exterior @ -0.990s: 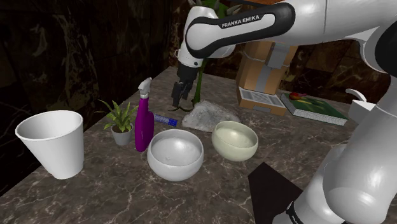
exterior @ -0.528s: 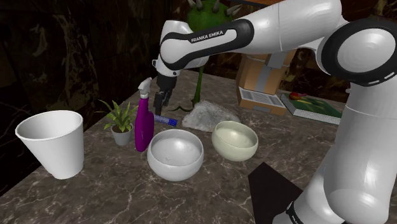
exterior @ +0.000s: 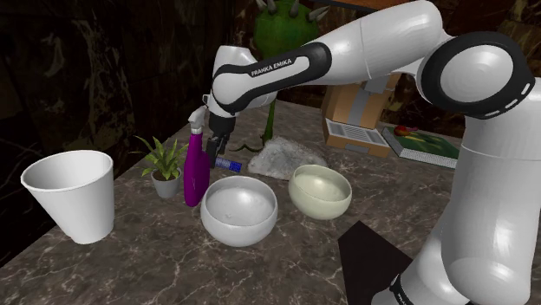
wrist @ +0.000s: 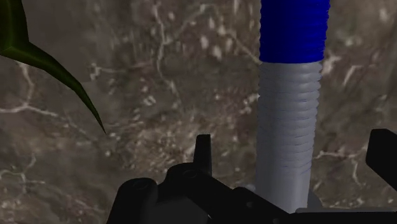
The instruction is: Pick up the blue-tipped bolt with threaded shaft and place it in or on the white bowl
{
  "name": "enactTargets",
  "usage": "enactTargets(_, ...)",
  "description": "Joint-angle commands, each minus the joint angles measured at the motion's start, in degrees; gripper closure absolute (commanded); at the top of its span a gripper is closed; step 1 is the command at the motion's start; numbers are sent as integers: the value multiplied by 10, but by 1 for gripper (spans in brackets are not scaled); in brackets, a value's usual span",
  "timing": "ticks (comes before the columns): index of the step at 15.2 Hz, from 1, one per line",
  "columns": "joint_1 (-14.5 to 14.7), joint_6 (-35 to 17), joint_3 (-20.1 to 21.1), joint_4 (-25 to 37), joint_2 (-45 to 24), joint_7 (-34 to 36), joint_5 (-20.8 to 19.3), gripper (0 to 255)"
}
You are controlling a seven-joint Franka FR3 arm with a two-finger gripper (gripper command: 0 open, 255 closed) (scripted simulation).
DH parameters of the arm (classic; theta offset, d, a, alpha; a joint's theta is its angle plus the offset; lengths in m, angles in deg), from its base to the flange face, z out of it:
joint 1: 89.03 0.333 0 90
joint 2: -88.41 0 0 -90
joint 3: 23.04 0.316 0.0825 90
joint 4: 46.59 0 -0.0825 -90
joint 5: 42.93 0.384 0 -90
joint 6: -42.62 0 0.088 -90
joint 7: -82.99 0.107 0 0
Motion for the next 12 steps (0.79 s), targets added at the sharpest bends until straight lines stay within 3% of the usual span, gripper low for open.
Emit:
enactTargets(1,0,-5,0,-2,-2,0,0,0)
enactTargets(7,0,-5,0,-2,-2,0,0,0)
enactTargets(8,0,-5,0,-2,-2,0,0,255)
enactTargets(12,0,-5,0,-2,-2,0,0,255)
